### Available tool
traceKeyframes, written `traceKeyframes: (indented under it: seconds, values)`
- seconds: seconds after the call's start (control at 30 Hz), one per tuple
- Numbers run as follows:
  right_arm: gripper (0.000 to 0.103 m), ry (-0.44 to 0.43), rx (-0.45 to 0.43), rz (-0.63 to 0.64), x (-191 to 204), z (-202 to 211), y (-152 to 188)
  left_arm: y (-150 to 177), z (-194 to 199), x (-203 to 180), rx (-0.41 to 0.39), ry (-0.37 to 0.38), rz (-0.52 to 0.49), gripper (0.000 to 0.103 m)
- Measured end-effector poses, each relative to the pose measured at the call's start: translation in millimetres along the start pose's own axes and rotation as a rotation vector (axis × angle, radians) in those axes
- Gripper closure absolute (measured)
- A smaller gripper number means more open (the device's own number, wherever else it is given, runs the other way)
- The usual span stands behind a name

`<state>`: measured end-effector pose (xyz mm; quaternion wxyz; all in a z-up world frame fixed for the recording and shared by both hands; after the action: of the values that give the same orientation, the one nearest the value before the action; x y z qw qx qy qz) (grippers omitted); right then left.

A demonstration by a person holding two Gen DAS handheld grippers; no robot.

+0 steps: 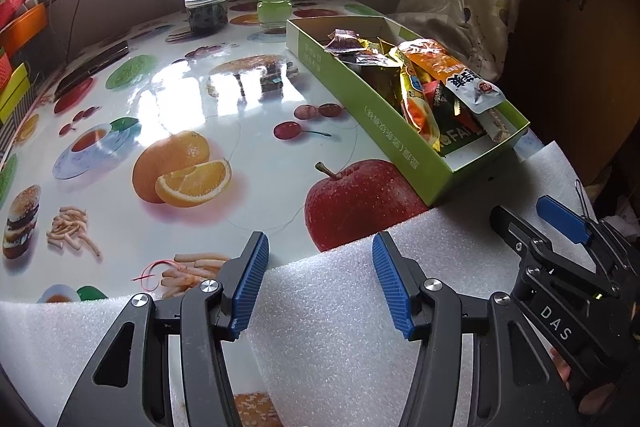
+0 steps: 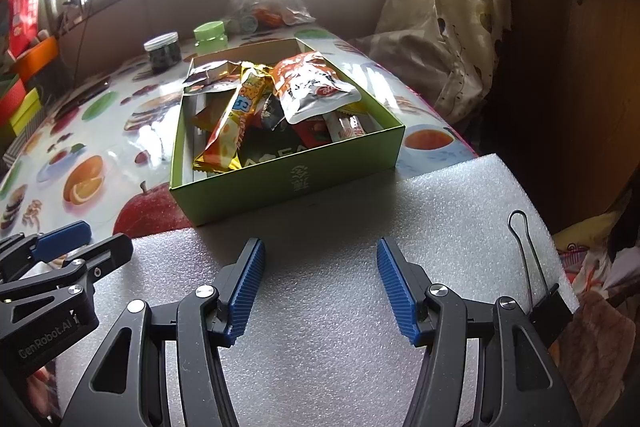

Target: Organize snacks

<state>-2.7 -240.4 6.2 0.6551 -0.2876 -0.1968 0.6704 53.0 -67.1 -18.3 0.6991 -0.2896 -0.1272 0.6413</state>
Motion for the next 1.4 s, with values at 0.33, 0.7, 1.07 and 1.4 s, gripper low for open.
traceKeyframes:
  seconds: [0.33,0.7,1.07,1.4]
  values:
    - [0.045,-0.001,-0.001,0.001,0.4,-0.2,0.4,0.3,0.0,-0.2,0.001,0.002,0.001,0.048]
    - [0.045,0.0,-0.002,0.001,0.4,-0.3,0.7,0.1,0.2,0.6,0.001,0.001,0.001,0.048]
    - [0.045,0.002,-0.003,-0.002,-3.8,0.5,0.6,0.1,0.5,0.5,0.001,0.002,0.0,0.048]
    - [0.045,0.001,-0.004,0.0,-2.8,0.4,1.1,-0.1,0.9,0.7,0.001,0.002,0.0,0.048]
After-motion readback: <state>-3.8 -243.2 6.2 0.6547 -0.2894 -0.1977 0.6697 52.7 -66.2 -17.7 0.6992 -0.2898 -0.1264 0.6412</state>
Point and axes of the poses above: each gripper's, at about its wrist camera, not at the fingertips, and z roughly against the way its jaws point, x to its left, y to its underside, the point moved 3 cm from there along -z, roughly the way its jaws point, and after that the axes turned 12 degrees about z, right-handed, at the moved point
